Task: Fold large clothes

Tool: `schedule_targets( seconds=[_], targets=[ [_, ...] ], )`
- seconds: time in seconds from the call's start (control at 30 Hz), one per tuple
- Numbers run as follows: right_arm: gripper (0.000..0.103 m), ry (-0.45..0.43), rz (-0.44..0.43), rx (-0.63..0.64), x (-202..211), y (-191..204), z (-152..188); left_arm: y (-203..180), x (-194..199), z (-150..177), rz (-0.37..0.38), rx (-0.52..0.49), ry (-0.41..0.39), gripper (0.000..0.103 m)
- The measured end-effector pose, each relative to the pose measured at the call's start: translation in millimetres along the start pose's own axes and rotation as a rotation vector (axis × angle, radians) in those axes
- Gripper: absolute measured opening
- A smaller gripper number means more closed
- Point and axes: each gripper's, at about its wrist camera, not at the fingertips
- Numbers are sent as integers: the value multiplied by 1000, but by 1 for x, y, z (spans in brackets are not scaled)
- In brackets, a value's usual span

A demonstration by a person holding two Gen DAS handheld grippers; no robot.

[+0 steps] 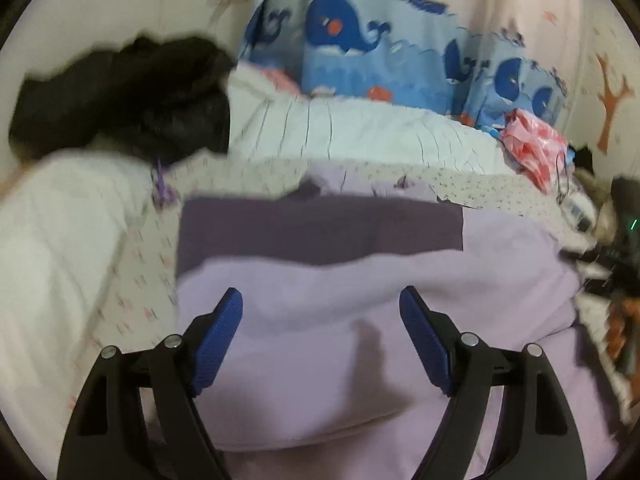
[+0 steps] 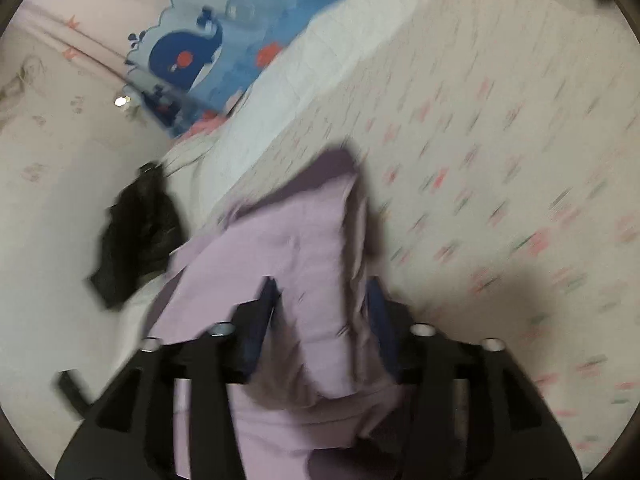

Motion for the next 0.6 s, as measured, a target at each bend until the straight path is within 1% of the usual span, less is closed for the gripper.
schedule_targets(
  seconds=[0.03, 0.07, 0.13, 0.17, 0.2, 0.23, 0.27, 0.3, 0.33, 0.37, 0.4, 0.43, 0.5, 0.57, 0.6],
  targets=[
    [51, -56, 20, 31, 11, 6, 1, -2, 0, -2, -15, -22, -9, 80],
    [53, -124, 11, 76, 21, 13, 1, -5, -1, -3, -27, -51, -13, 82],
    [61, -189, -3, 155, 30, 31, 5, -7, -11, 0, -31, -80, 2, 83],
    [64, -201, 7, 227, 30, 45, 10, -7, -16, 2, -25, -83, 16, 83],
    [68, -177, 35, 272, 24, 53, 13, -7, -21, 5, -16, -85, 33, 83],
    [69, -124, 84, 309, 11, 59, 16, -6, -27, 9, -11, -84, 48, 83],
    [69, -16, 153, 333, -14, 58, 22, -6, -29, 12, -10, -83, 50, 83],
    [69, 47, 178, 330, -30, 53, 29, -6, -30, 13, -7, -80, 50, 83],
    [73, 84, 187, 309, -42, 44, 34, -7, -31, 15, -6, -81, 48, 84],
    [76, 87, 184, 277, -45, 37, 34, -7, -30, 15, -6, -83, 45, 84],
    [77, 104, 162, 247, -45, 33, 32, -7, -29, 15, -8, -85, 41, 84],
    [77, 100, 146, 230, -40, 33, 29, -8, -29, 15, -8, -86, 42, 84],
    [77, 7, 149, 272, -20, 42, 27, -9, -26, 15, -4, -91, 42, 84],
    [77, -87, 111, 306, 0, 53, 27, -11, -22, 14, 0, -98, 28, 84],
    [77, -116, 105, 324, 6, 58, 29, -11, -22, 14, -1, -100, 26, 84]
  ],
)
Point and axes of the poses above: each gripper's, at about its wrist camera, not at the fingertips, and x roughly against the way its jaws point, y to its left, z to its underside, and after that the axes turned 2 degrees about y, right-handed
